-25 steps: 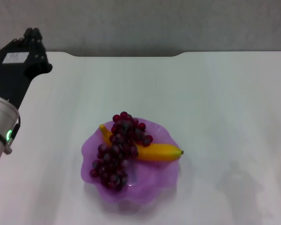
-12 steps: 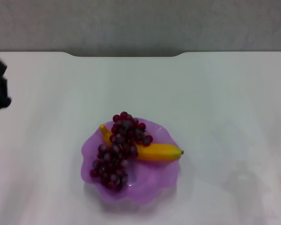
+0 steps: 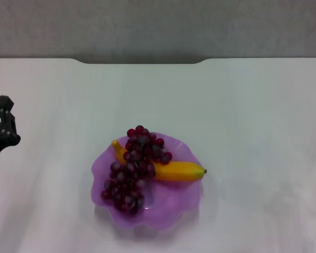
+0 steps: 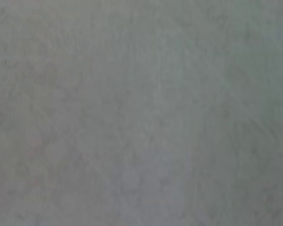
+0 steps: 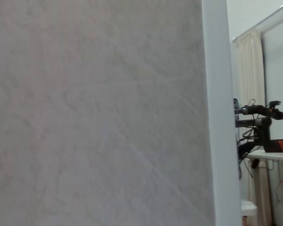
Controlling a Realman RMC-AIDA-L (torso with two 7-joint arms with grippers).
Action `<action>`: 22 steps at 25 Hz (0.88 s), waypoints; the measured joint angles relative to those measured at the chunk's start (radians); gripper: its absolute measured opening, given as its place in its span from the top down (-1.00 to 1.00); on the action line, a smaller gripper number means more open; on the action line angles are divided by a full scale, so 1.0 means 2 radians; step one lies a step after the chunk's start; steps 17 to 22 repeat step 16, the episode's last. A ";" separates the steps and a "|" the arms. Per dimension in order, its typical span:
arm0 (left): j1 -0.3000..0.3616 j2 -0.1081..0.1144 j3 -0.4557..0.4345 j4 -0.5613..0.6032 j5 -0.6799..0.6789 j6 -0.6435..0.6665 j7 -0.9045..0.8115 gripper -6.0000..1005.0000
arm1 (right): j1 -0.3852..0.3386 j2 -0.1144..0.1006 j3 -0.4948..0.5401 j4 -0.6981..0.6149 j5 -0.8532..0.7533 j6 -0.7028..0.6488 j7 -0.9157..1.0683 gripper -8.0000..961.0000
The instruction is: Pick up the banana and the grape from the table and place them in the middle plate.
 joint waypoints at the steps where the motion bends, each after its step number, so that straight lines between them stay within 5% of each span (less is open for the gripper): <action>1: -0.003 0.000 0.000 0.006 -0.001 0.000 0.005 0.93 | 0.003 0.000 0.000 0.006 0.002 0.001 0.001 0.99; 22: -0.056 -0.004 0.001 0.071 -0.070 -0.069 0.019 0.93 | 0.055 0.000 -0.001 0.066 0.026 0.023 0.007 0.99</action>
